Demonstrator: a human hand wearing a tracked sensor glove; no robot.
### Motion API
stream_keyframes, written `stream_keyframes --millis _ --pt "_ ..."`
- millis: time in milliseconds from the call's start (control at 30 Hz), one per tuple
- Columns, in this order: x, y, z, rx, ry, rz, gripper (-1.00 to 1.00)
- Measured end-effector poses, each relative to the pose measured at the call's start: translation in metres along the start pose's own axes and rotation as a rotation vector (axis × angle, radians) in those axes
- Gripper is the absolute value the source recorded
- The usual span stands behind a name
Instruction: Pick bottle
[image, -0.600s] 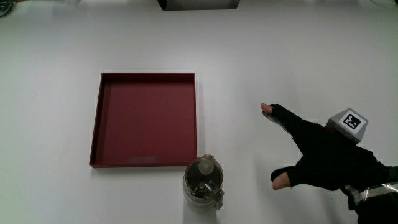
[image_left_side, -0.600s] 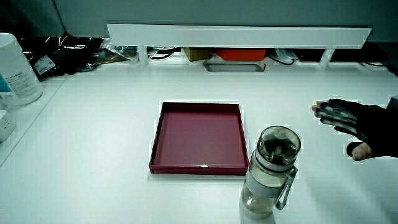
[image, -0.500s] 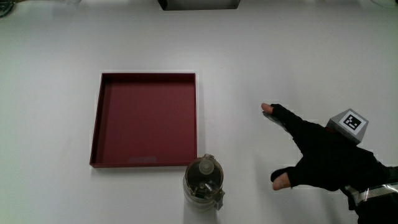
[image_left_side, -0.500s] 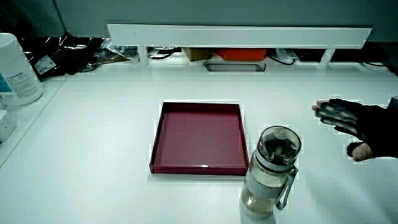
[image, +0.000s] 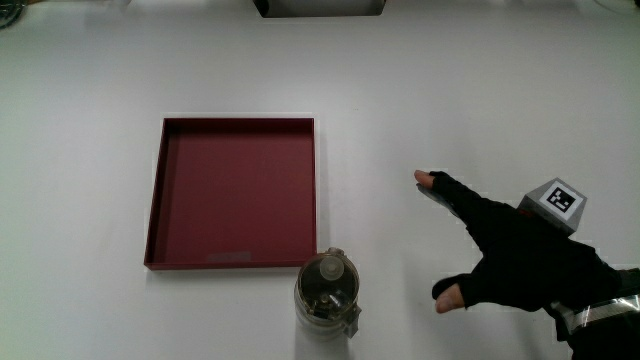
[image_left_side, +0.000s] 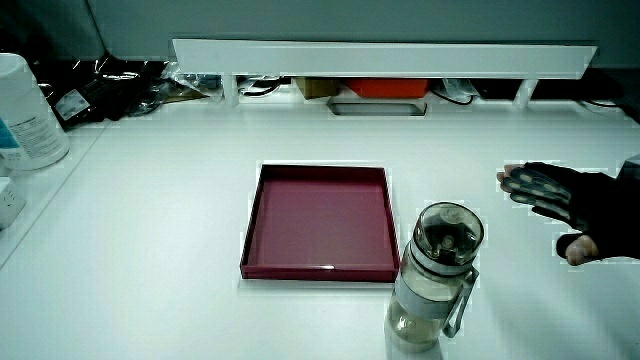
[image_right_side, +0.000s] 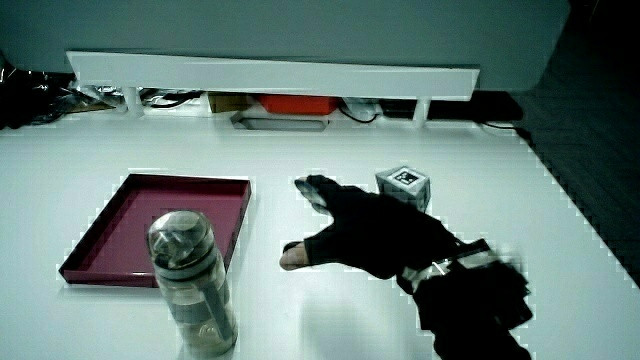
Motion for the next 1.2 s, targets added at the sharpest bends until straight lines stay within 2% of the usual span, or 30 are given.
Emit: stream_keyframes --millis 133,267,333,400,433,467,533,667,833,1000,1067,1100,1200 --pt "0.001 0.006 -0.011 -0.033 0.017 -0.019 0.0" --pt "0.005 0.013 -0.023 -0.075 0.007 -0.038 0.0" --pt "0.009 0.017 -0.028 -0.09 0.001 -0.028 0.0" --pt "0.007 0.02 -0.035 -0.107 0.02 -0.055 0.0" --pt "0.009 0.023 -0.038 -0.116 0.029 -0.042 0.0" --pt "0.01 0.024 -0.041 -0.126 0.019 -0.057 0.0" --pt "0.009 0.028 -0.048 -0.147 0.036 -0.066 0.0" --pt "0.014 0.037 -0.059 -0.17 0.037 -0.052 0.0" --pt "0.02 0.046 -0.071 -0.197 0.083 -0.051 0.0" --pt "0.027 0.055 -0.082 -0.228 0.077 -0.045 0.0" --pt "0.026 0.057 -0.086 -0.234 0.098 -0.049 0.0" --pt "0.029 0.058 -0.087 -0.234 0.085 -0.056 0.0" --pt "0.031 0.063 -0.092 -0.239 0.104 -0.037 0.0"
